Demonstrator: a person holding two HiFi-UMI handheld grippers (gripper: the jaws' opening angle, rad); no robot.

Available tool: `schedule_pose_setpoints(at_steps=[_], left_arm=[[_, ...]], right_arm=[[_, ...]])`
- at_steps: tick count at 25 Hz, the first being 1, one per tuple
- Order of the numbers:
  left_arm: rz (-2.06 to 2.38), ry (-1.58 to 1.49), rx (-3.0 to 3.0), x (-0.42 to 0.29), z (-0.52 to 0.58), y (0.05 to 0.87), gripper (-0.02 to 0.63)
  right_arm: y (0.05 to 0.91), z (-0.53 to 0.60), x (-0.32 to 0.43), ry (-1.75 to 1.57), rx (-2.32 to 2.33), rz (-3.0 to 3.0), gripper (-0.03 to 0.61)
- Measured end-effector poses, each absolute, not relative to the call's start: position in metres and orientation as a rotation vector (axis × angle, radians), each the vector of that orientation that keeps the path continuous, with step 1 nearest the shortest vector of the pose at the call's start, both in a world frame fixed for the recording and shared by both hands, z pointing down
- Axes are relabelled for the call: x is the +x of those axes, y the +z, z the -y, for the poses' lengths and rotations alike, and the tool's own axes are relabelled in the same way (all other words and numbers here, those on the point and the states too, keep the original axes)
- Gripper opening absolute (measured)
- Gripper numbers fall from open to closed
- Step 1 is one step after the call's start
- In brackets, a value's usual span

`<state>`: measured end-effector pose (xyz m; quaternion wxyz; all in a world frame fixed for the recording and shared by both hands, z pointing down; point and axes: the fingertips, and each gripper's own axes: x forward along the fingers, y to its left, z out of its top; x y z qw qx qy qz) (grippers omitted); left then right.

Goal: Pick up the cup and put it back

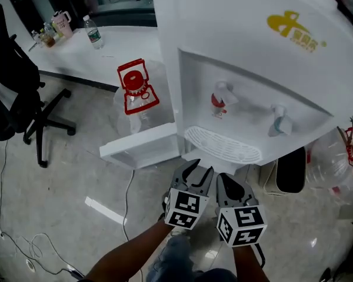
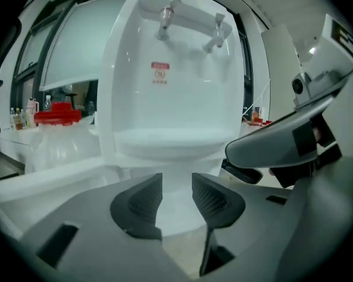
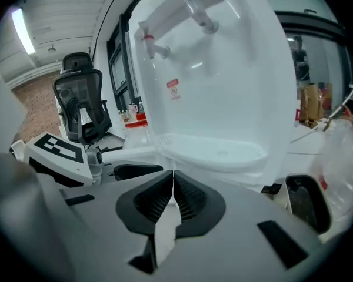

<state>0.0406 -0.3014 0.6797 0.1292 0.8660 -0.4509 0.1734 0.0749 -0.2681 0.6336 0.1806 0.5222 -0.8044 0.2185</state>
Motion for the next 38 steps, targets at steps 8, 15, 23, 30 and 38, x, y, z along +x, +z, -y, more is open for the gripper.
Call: schedule_pose_setpoints(at_steps=[8, 15, 23, 30, 38], left_arm=[[1.320, 0.471, 2.556, 0.041, 0.275, 0.538, 0.104], [1.332, 0.436, 2.559, 0.041, 0.235, 0.413, 0.057], [1.361, 0.398, 2.564, 0.043, 0.176, 0.284, 0.028], [1.422, 0.378, 2.573, 0.045, 0.126, 0.216, 0.012], [1.414, 0.383, 2.551, 0.046, 0.099, 0.197, 0.011]], right_arm=[[0.506, 0.252, 0.073, 0.597, 1.496, 2.293, 0.021], [0.387, 0.211, 0.074, 0.585, 1.513, 2.303, 0.021], [0.256, 0.159, 0.086, 0.572, 1.600, 2.357, 0.021], [0.202, 0.114, 0.076, 0.503, 1.556, 2.418, 0.020], [0.186, 0.085, 0.081, 0.461, 1.573, 2.423, 0.020]])
